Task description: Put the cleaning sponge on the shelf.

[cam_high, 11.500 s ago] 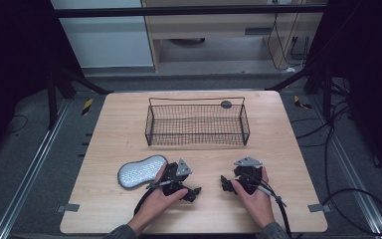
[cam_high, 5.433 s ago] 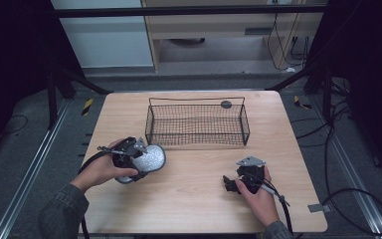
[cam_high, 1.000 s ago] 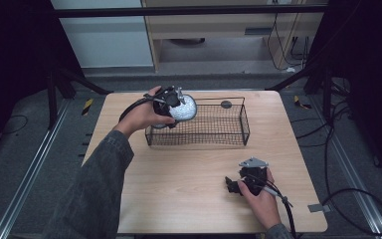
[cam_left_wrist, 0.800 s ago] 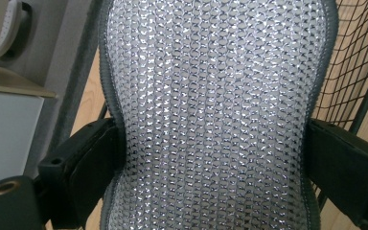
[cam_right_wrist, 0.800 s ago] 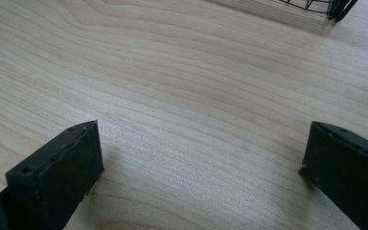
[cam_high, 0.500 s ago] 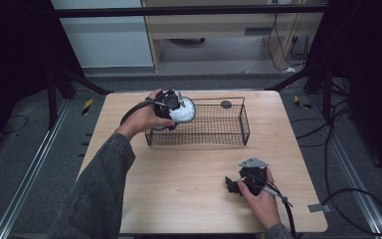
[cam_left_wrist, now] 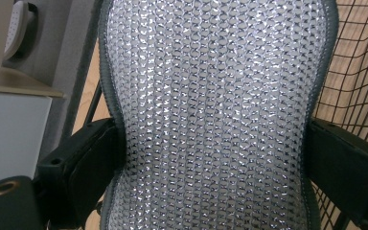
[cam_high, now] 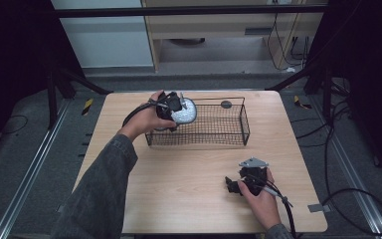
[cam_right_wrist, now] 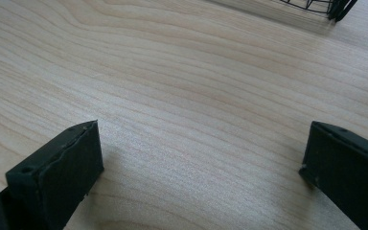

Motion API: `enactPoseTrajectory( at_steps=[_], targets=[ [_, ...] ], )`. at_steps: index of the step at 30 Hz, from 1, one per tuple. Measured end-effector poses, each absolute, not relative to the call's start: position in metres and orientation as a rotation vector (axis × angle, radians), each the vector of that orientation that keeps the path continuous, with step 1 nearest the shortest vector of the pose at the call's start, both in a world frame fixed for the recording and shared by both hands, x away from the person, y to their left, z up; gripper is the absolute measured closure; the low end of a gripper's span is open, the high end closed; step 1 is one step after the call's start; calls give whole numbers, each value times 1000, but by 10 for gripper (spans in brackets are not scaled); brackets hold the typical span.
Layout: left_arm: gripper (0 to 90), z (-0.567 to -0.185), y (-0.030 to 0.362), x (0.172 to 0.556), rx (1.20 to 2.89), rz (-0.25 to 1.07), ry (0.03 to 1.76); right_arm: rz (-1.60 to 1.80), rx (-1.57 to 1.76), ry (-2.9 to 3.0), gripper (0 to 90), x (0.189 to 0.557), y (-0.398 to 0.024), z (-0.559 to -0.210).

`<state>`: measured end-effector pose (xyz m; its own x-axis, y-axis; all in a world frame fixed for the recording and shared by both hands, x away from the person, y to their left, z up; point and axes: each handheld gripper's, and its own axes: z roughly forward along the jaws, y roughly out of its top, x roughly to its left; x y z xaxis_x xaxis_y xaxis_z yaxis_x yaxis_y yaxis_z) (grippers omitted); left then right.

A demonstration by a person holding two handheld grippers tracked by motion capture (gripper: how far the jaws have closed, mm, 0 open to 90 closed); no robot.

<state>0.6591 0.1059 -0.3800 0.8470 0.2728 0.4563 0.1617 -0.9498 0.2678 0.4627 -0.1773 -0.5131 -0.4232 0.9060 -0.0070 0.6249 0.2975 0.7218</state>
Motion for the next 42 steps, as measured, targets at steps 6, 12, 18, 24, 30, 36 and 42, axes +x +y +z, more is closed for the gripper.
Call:
enactPoseTrajectory(
  at_steps=[6, 12, 18, 24, 30, 36, 42],
  targets=[
    [63, -384, 109, 659, 2822, 745, 334, 914, 1370, 2155, 4, 463, -177, -513],
    [60, -384, 108, 659, 2808, 728, 335, 914, 1369, 2155, 4, 463, -177, -513],
    [38, -388, 110, 661, 2794, 682, 375, 914, 1368, 2155, 4, 463, -177, -513],
    [49, -386, 110, 661, 2784, 659, 391, 914, 1370, 2155, 4, 463, -177, -513],
    [82, -383, 111, 659, 2755, 654, 391, 914, 1368, 2155, 4, 463, -177, -513],
    [152, -380, 115, 656, 2736, 642, 398, 914, 1367, 2155, 4, 463, -177, -513],
    [201, -378, 118, 654, 2718, 659, 398, 914, 1368, 2155, 4, 463, -177, -513]
  ],
)
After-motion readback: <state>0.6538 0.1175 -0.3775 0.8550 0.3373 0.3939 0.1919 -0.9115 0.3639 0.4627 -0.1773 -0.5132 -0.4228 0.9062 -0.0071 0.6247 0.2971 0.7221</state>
